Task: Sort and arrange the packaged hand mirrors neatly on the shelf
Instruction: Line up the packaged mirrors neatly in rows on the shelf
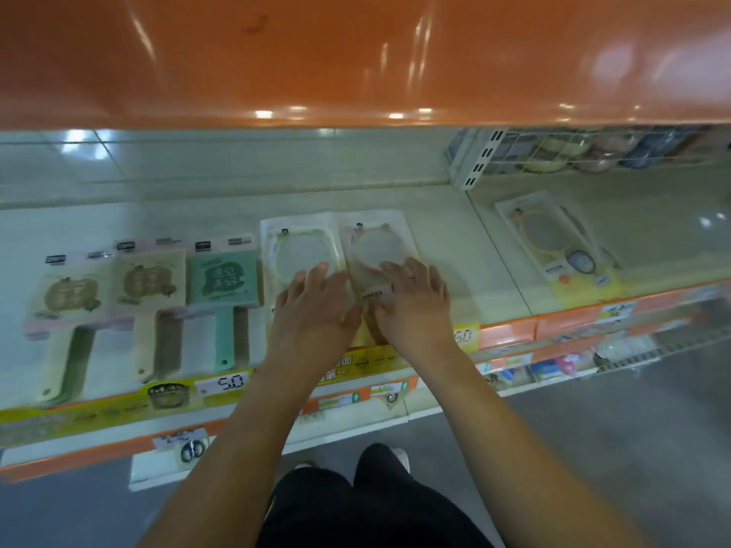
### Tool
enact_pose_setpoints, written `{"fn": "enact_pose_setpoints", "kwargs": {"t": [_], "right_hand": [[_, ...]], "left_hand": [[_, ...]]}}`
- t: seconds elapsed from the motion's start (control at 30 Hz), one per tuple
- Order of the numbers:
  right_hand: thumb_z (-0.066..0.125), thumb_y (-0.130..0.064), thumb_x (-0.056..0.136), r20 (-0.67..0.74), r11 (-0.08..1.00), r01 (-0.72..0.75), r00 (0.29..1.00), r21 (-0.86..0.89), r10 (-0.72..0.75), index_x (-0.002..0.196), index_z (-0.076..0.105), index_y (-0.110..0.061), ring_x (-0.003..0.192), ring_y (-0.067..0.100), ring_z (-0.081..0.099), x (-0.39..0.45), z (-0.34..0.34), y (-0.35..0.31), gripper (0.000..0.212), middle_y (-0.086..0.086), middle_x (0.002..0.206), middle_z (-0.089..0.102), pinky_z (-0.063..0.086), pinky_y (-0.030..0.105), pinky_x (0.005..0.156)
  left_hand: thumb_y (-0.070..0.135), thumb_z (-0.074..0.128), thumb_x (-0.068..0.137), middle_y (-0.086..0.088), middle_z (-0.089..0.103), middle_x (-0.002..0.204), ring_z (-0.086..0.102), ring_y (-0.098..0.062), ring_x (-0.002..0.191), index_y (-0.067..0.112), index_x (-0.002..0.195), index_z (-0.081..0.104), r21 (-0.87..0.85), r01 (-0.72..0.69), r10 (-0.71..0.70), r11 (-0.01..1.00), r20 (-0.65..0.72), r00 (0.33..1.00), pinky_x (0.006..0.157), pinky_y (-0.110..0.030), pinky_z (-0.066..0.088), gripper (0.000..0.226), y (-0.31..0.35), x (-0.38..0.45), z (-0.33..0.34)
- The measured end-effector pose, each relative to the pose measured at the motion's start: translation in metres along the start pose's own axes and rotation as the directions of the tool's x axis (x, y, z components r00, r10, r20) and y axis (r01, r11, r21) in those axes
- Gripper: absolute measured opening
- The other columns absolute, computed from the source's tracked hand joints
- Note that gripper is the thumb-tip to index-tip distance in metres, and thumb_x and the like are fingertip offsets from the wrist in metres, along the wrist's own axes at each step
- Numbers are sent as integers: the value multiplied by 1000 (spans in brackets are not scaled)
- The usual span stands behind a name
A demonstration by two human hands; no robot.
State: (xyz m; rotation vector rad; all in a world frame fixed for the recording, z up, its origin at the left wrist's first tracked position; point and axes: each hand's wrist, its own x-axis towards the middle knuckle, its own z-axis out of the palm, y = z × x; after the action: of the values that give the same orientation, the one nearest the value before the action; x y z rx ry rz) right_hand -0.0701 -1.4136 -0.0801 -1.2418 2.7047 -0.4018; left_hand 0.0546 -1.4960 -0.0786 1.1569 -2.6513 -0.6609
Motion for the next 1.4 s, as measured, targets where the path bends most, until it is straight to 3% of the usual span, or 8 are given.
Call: {"fn": "enact_pose_setpoints", "kwargs": {"t": [0.17,0.33,0.6,0.8,0.97,1.1,1.23,1.4], "right_hand": [[53,-47,79,-58,993,-103,993,55,106,134,53,-25,135,43,34,0,-6,29,59,10,145,43,31,54,109],[60,-44,86,-37,987,-148,988,70,151,143,42,-32,144,36,20,7,-19,68,61,5,154,30,22,49,115],[61,-45,85,-120,971,-227,965,70,234,139,47,-30,141,38,24,23,-54,166,58,8,150,35,23,51,114],[68,-43,79,-176,973,-215,958,83,227,131,56,-27,136,41,31,42,-66,225,56,12,148,40,30,53,108],[60,-48,87,-80,981,-190,978,24,191,144,37,-35,144,44,9,62,-81,263,62,12,160,13,16,54,116],[61,-56,83,37,983,-184,982,-22,185,144,31,-44,148,38,-6,80,-88,283,69,6,163,-2,5,52,120],[60,-60,80,78,987,-155,985,-35,157,142,31,-44,145,39,5,85,-89,292,70,6,161,2,11,52,118],[62,-58,79,54,989,-128,990,-73,132,130,35,-41,130,40,26,88,-91,291,61,6,148,21,26,50,108]], "left_hand": [[41,54,90,-2,36,149,32,-28,137,26,135,44,-29,-107,107,994,-9,994,108,-41,28,49,26,9,11],[45,47,93,1,24,156,21,-25,143,29,142,36,2,-128,128,992,88,988,112,-40,22,53,62,30,32],[47,45,94,2,21,156,19,-24,143,30,144,33,72,-242,228,968,158,961,112,-41,23,55,155,64,68],[47,43,95,2,20,157,16,-23,144,30,145,31,97,-242,222,966,178,959,113,-42,21,54,207,79,96],[46,43,95,3,20,157,16,-21,144,31,145,30,111,-219,198,969,178,964,114,-40,19,54,234,87,108],[46,44,95,3,20,157,16,-21,144,31,144,32,126,-185,165,975,156,974,114,-39,20,53,248,91,116],[46,45,94,3,21,156,17,-20,144,33,143,35,147,-168,148,975,139,979,112,-38,21,51,255,93,122],[47,45,94,4,22,156,18,-19,144,34,142,36,145,-134,116,980,122,986,112,-39,22,51,261,93,124]]}}
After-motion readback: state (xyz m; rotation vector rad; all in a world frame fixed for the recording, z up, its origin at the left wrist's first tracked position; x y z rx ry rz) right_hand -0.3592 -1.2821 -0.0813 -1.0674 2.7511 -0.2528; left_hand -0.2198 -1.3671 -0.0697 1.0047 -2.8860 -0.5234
